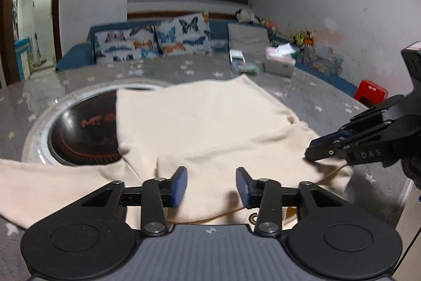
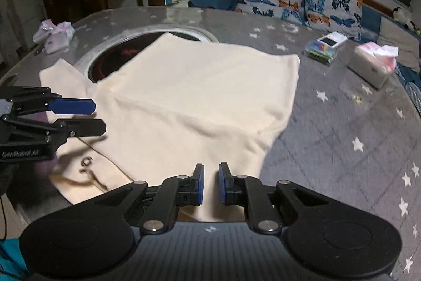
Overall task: Fold clothes
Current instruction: 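Grasp the other sleeve end with the left gripper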
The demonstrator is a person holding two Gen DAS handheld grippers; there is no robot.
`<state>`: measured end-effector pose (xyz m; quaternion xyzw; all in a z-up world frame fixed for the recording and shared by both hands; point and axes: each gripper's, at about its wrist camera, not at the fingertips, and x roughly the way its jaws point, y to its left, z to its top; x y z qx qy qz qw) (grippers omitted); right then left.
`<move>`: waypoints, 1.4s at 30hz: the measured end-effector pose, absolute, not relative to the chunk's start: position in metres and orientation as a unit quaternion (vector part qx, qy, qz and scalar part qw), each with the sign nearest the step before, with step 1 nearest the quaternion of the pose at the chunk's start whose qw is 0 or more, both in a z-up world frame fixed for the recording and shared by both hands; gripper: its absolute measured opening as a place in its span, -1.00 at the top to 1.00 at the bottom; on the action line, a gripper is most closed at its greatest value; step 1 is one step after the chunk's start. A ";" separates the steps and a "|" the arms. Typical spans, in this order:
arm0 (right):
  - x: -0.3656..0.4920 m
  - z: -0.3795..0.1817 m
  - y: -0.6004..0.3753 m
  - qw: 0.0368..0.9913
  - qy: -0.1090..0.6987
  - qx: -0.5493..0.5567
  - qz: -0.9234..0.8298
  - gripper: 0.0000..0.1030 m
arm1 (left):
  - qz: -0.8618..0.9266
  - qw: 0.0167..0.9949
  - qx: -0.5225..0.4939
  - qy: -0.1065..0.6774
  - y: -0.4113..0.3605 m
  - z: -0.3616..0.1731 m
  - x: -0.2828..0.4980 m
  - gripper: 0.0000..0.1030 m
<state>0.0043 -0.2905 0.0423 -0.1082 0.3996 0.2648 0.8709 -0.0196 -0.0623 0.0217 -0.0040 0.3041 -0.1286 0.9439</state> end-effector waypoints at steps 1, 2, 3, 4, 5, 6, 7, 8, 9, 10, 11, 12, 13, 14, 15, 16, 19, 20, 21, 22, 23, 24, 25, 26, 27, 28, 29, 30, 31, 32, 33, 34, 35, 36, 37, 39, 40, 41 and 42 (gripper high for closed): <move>0.005 0.043 -0.292 0.871 0.399 -0.108 0.265 0.78 | -0.127 0.942 -0.006 0.309 -0.062 0.020 -0.017 0.23; 0.006 0.045 -0.292 0.873 0.394 -0.108 0.266 0.77 | -0.126 0.941 -0.007 0.314 -0.062 0.019 -0.014 0.25; 0.006 0.049 -0.293 0.875 0.389 -0.107 0.266 0.76 | -0.125 0.940 -0.009 0.319 -0.062 0.018 -0.012 0.25; 0.009 0.052 -0.293 0.878 0.384 -0.105 0.267 0.75 | -0.124 0.939 -0.010 0.319 -0.061 0.018 -0.010 0.25; 0.011 0.055 -0.293 0.881 0.378 -0.103 0.267 0.73 | -0.123 0.940 -0.012 0.318 -0.060 0.020 -0.008 0.25; 0.015 0.056 -0.293 0.883 0.374 -0.101 0.265 0.71 | -0.123 0.941 -0.014 0.316 -0.060 0.021 -0.006 0.25; 0.019 0.056 -0.293 0.885 0.372 -0.099 0.262 0.70 | -0.121 0.941 -0.016 0.315 -0.060 0.022 -0.004 0.25; 0.024 0.056 -0.293 0.887 0.370 -0.097 0.259 0.70 | -0.119 0.941 -0.017 0.315 -0.060 0.022 -0.001 0.25; 0.028 0.054 -0.293 0.887 0.372 -0.093 0.257 0.70 | -0.117 0.942 -0.018 0.315 -0.059 0.022 0.001 0.25; 0.030 0.050 -0.293 0.886 0.375 -0.092 0.256 0.70 | -0.114 0.941 -0.018 0.318 -0.059 0.020 0.004 0.25; 0.033 0.047 -0.293 0.886 0.378 -0.091 0.254 0.70 | -0.111 0.940 -0.019 0.321 -0.058 0.018 0.006 0.25; 0.036 0.043 -0.294 0.885 0.381 -0.090 0.252 0.70 | -0.108 0.940 -0.020 0.324 -0.057 0.016 0.009 0.29; 0.038 0.040 -0.294 0.884 0.385 -0.089 0.251 0.70 | -0.107 0.941 -0.020 0.321 -0.055 0.015 0.009 0.30; 0.040 0.037 -0.294 0.883 0.387 -0.088 0.250 0.70 | -0.107 0.941 -0.021 0.320 -0.054 0.015 0.009 0.30; 0.039 0.037 -0.294 0.884 0.385 -0.089 0.250 0.70 | -0.107 0.941 -0.024 0.320 -0.053 0.015 0.008 0.29; 0.038 0.038 -0.294 0.884 0.384 -0.091 0.250 0.69 | -0.107 0.941 -0.027 0.320 -0.052 0.016 0.007 0.29; 0.032 0.043 -0.289 0.882 0.380 -0.101 0.260 0.60 | -0.100 0.944 -0.036 0.311 -0.047 0.022 0.000 0.27; 0.029 0.045 -0.286 0.880 0.378 -0.105 0.266 0.54 | -0.097 0.946 -0.039 0.308 -0.044 0.024 -0.002 0.27; 0.025 0.046 -0.283 0.878 0.377 -0.110 0.272 0.49 | -0.093 0.947 -0.042 0.305 -0.042 0.026 -0.005 0.25; 0.022 0.048 -0.280 0.877 0.376 -0.114 0.278 0.46 | -0.085 0.948 -0.044 0.303 -0.037 0.028 -0.007 0.23; 0.019 0.049 -0.276 0.874 0.375 -0.119 0.284 0.45 | -0.075 0.950 -0.046 0.301 -0.032 0.030 -0.010 0.17; 0.017 0.049 -0.271 0.871 0.375 -0.124 0.292 0.44 | -0.062 0.951 -0.048 0.299 -0.026 0.031 -0.012 0.09; 0.014 0.049 -0.266 0.868 0.374 -0.128 0.301 0.43 | -0.048 0.952 -0.049 0.298 -0.020 0.032 -0.015 0.06; 0.011 0.049 -0.261 0.865 0.373 -0.132 0.309 0.39 | -0.034 0.953 -0.052 0.297 -0.013 0.033 -0.017 0.03; 0.008 0.049 -0.255 0.861 0.372 -0.137 0.318 0.34 | -0.019 0.953 -0.055 0.297 -0.006 0.034 -0.019 0.01; 0.005 0.049 -0.249 0.858 0.370 -0.143 0.327 0.32 | -0.003 0.953 -0.058 0.298 0.002 0.034 -0.022 0.00; 0.003 0.049 -0.243 0.854 0.369 -0.148 0.335 0.31 | 0.015 0.953 -0.062 0.297 0.011 0.034 -0.024 -0.01; 0.001 0.049 -0.238 0.851 0.367 -0.154 0.342 0.31 | 0.033 0.952 -0.066 0.297 0.020 0.034 -0.027 -0.03; -0.002 0.049 -0.230 0.847 0.365 -0.160 0.350 0.31 | 0.052 0.951 -0.069 0.296 0.028 0.034 -0.029 -0.05; -0.003 0.048 -0.225 0.845 0.365 -0.164 0.356 0.31 | 0.069 0.951 -0.070 0.294 0.036 0.034 -0.031 -0.05; -0.005 0.048 -0.219 0.842 0.364 -0.167 0.362 0.31 | 0.087 0.950 -0.072 0.292 0.044 0.034 -0.033 -0.06; -0.006 0.048 -0.212 0.839 0.362 -0.171 0.368 0.31 | 0.105 0.948 -0.074 0.290 0.052 0.034 -0.035 -0.07; -0.007 0.048 -0.206 0.837 0.360 -0.174 0.374 0.31 | 0.121 0.946 -0.078 0.289 0.060 0.033 -0.037 -0.10; -0.008 0.048 -0.202 0.835 0.359 -0.175 0.379 0.31 | 0.138 0.944 -0.085 0.288 0.069 0.033 -0.038 -0.11; -0.008 0.047 -0.197 0.833 0.358 -0.177 0.383 0.31 | 0.156 0.941 -0.091 0.288 0.078 0.032 -0.039 -0.11; -0.008 0.045 -0.189 0.829 0.359 -0.180 0.390 0.31 | 0.186 0.934 -0.100 0.287 0.093 0.031 -0.041 -0.12; -0.008 0.044 -0.186 0.827 0.360 -0.182 0.391 0.31 | 0.201 0.931 -0.104 0.286 0.101 0.030 -0.040 -0.12; -0.009 0.042 -0.183 0.825 0.362 -0.185 0.393 0.31 | 0.213 0.928 -0.108 0.286 0.107 0.028 -0.040 -0.12; -0.009 0.040 -0.180 0.823 0.364 -0.187 0.394 0.31 | 0.224 0.925 -0.113 0.287 0.114 0.027 -0.039 -0.12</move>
